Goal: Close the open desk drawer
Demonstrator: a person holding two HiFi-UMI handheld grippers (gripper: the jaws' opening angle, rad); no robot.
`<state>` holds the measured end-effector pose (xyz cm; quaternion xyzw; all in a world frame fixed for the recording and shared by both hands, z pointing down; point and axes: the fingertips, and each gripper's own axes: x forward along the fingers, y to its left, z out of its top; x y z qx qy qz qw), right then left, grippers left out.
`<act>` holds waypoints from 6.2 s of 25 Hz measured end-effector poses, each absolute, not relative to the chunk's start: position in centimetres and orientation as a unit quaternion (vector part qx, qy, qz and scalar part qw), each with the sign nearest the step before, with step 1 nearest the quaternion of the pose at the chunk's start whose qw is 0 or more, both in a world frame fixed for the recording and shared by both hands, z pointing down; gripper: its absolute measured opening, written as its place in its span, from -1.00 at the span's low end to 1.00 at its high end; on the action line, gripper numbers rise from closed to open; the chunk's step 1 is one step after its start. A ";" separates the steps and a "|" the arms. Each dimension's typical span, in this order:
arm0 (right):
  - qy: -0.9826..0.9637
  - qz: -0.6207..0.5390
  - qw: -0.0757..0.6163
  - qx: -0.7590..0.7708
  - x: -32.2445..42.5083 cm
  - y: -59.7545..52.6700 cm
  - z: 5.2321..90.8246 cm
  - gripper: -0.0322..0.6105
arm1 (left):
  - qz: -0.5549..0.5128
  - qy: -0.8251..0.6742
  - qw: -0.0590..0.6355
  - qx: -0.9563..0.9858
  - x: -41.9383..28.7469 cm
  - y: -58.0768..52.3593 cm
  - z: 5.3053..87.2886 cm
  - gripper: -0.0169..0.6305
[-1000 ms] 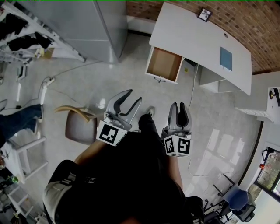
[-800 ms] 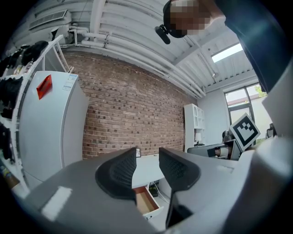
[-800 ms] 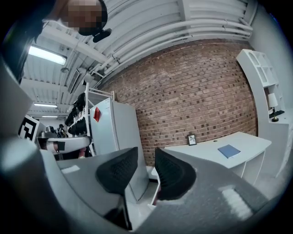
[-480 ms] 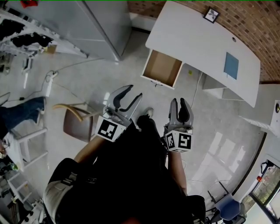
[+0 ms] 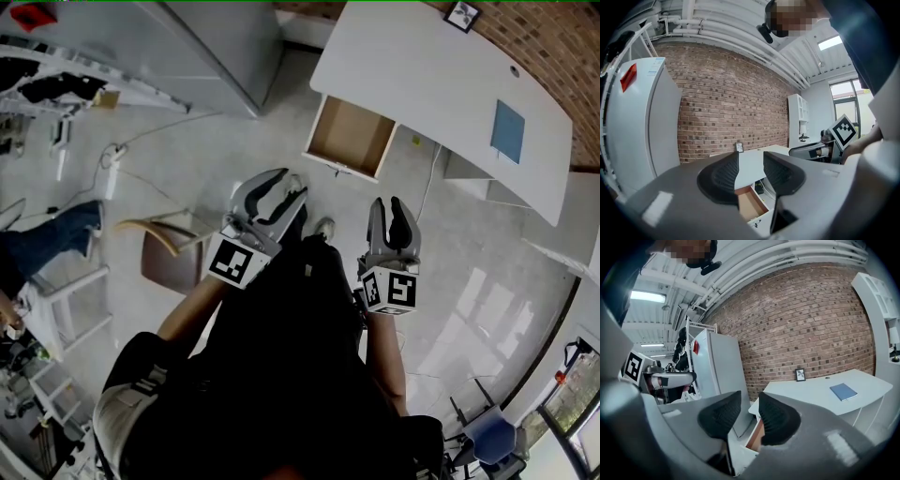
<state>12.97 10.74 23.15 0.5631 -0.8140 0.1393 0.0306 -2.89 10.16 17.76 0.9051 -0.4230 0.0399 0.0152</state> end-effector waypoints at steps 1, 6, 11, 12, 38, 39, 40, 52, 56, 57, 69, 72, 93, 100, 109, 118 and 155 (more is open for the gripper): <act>-0.814 0.143 0.034 0.562 12.9 10.5 23.6 -0.52 | 0.044 -0.418 0.015 0.907 -2.8 9.7 18.1 -0.43; -0.814 0.155 0.056 0.557 12.1 8.4 25.5 -0.52 | 0.081 -0.387 0.013 0.918 -2.9 6.7 20.1 -0.42; -0.816 0.162 0.075 0.550 11.3 6.3 28.0 -0.49 | 0.143 -0.343 -0.011 0.928 -2.5 4.8 23.0 -0.42; -0.815 0.164 0.083 0.549 11.1 6.0 28.7 -0.48 | 0.151 -0.339 -0.010 0.928 -2.5 4.4 23.7 -0.41; -0.828 0.175 0.376 0.378 10.4 4.0 50.4 -0.46 | 0.379 -0.159 -0.017 0.912 -0.8 2.0 47.4 -0.27; -0.826 0.175 0.390 0.367 10.5 4.2 51.5 -0.46 | 0.386 -0.151 -0.021 0.910 -0.7 2.2 48.4 -0.27; -0.823 0.174 0.406 0.357 10.7 4.4 52.5 -0.46 | 0.393 -0.141 -0.027 0.908 -0.6 2.4 49.3 -0.26; -0.791 0.117 0.531 0.280 11.5 5.5 62.1 -0.44 | 0.475 -0.088 -0.064 0.873 -1.4 3.4 59.4 -0.24; -0.777 0.095 0.561 0.270 12.0 5.3 64.6 -0.44 | 0.499 -0.082 -0.071 0.860 -1.9 2.7 62.1 -0.25; -0.774 0.091 0.567 0.268 12.2 5.2 65.0 -0.44 | 0.506 -0.078 -0.073 0.856 -2.0 2.5 62.8 -0.25; -0.761 0.084 0.592 0.253 13.1 4.7 67.9 -0.43 | 0.558 -0.048 -0.076 0.825 -3.0 2.1 68.3 -0.43; -0.758 0.069 0.602 0.242 13.0 4.7 68.5 -0.51 | 0.565 -0.046 -0.093 0.819 -3.2 1.8 68.8 -0.66; -0.758 0.061 0.626 0.170 12.9 3.6 65.2 -0.66 | 0.553 0.008 -0.075 0.829 -3.3 1.0 65.3 -0.68; -0.756 0.081 0.631 0.154 13.4 3.2 63.4 -0.65 | 0.535 0.025 -0.078 0.841 -2.6 0.5 63.0 -0.69; -0.763 0.078 0.625 0.143 14.3 2.7 62.9 -0.66 | 0.536 0.028 -0.070 0.841 -1.7 0.0 62.5 -0.69; -0.777 0.060 0.613 0.132 14.5 1.7 62.3 -0.66 | 0.546 0.012 -0.065 0.835 -1.5 -0.9 61.9 -0.68; -0.778 0.038 0.606 0.161 14.1 -3.7 63.2 -0.66 | 0.561 -0.030 -0.094 0.822 -1.8 -7.1 62.8 -0.65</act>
